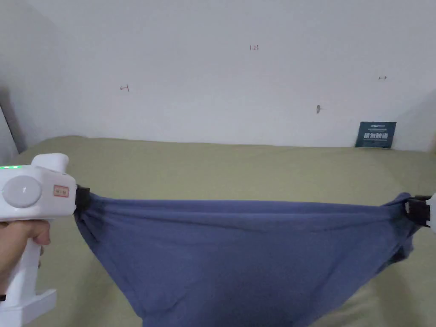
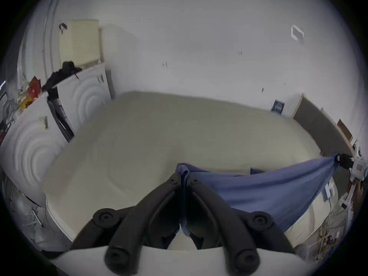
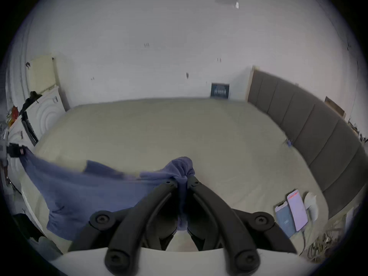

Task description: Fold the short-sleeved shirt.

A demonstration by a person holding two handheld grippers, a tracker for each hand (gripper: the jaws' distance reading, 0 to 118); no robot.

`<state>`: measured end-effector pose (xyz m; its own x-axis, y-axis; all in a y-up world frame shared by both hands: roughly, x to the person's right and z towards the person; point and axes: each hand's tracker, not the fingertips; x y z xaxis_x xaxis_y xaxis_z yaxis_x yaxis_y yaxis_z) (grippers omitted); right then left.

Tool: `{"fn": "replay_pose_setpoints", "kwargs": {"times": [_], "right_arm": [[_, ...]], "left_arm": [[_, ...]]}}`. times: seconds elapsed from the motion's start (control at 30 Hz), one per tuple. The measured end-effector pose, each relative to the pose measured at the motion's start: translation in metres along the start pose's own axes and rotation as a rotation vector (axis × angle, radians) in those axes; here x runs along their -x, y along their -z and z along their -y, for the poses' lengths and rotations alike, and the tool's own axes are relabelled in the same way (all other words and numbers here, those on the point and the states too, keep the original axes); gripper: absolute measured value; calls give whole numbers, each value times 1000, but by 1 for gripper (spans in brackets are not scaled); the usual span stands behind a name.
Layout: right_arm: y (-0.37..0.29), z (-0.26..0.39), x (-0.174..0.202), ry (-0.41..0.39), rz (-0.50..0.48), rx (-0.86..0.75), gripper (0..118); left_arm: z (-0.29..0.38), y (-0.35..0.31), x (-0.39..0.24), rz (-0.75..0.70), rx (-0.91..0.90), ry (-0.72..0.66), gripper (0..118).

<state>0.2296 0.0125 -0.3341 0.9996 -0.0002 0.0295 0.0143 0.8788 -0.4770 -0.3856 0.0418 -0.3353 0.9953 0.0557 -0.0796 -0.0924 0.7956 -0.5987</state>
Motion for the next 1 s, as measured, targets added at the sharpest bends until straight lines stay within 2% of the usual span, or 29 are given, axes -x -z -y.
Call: {"fn": "replay_pose_setpoints", "kwargs": {"times": [0.2, 0.43, 0.8, 1.0], "right_arm": [[-36, -62, 10, -33, -3, -107, 7], [-35, -132, 6, -36, 45, -164, 7], [46, -214, 11, -51, 134, -205, 7], [109, -239, 24, -51, 166, -206, 7]], "left_arm": [[-51, -51, -8, -67, -127, 27, 3], [-111, -51, -33, -110, -210, 49, 3], [-203, 19, -69, -206, -271, 74, 3], [-230, 73, -79, -256, -293, 78, 3]]}}
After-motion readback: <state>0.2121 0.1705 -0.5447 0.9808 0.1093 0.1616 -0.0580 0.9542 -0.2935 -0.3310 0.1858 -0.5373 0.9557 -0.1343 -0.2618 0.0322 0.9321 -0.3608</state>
